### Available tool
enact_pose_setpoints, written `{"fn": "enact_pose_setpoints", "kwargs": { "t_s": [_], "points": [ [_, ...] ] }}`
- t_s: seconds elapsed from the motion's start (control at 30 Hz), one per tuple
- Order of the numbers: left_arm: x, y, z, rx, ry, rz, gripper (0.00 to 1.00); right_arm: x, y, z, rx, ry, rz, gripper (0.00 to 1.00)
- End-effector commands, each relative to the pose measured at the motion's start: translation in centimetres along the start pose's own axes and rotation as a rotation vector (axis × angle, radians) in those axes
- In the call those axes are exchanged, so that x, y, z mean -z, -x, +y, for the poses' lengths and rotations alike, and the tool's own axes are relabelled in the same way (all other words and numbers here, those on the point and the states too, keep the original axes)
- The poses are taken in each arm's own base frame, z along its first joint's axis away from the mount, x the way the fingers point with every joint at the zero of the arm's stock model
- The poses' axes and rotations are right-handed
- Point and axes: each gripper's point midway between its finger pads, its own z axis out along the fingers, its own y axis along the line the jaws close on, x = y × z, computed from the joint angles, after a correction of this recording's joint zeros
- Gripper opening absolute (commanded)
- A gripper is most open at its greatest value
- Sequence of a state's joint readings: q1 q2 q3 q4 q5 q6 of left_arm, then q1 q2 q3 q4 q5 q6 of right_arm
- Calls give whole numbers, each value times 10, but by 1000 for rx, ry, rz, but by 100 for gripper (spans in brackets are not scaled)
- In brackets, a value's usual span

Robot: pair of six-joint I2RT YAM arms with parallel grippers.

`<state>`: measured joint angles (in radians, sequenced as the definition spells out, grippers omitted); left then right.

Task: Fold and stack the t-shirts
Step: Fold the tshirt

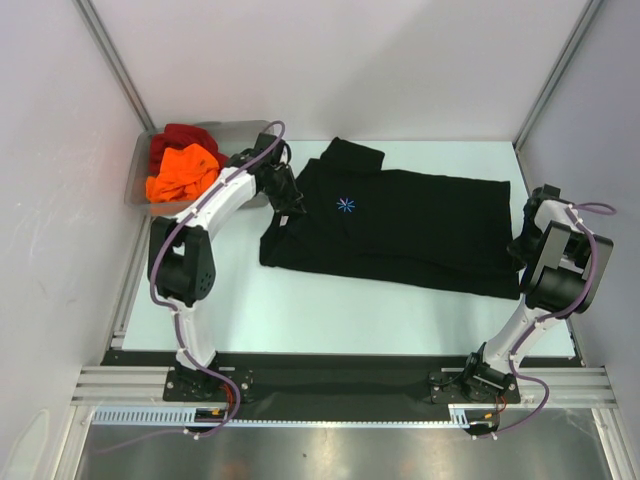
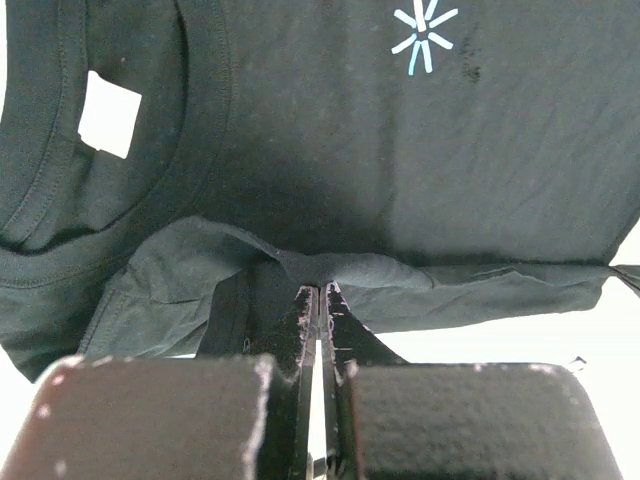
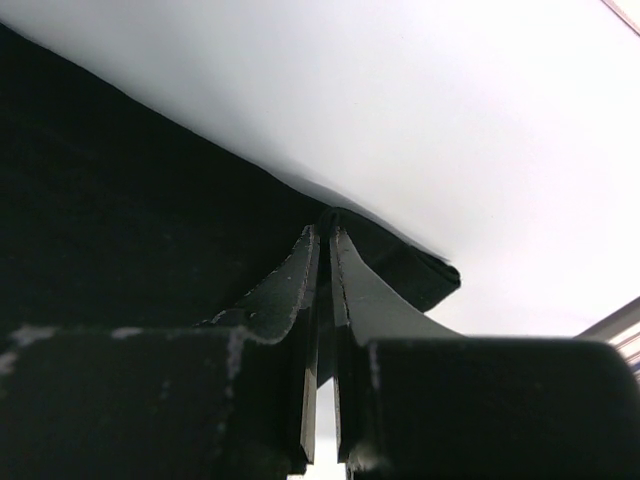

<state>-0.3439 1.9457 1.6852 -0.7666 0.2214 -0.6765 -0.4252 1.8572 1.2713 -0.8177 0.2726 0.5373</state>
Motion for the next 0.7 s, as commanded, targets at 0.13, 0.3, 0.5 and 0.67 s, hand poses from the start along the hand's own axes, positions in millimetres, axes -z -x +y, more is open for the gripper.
{"fn": "enact_pose_setpoints", "kwargs": {
  "t_s": [0.13, 0.3, 0.5, 0.67],
  "points": [
    [10, 26, -4, -8, -19, -63, 0, 11, 21, 8, 1, 20, -56, 0],
    [5, 32, -3, 3, -22, -61, 0, 10, 26, 14, 1, 32, -57, 0],
    [-3, 36, -3, 12, -24, -48, 0, 5, 24, 16, 1, 27, -46, 0],
    [-7, 36, 1, 15, -7, -42, 0, 2, 25, 17, 4, 25, -40, 0]
  ]
}}
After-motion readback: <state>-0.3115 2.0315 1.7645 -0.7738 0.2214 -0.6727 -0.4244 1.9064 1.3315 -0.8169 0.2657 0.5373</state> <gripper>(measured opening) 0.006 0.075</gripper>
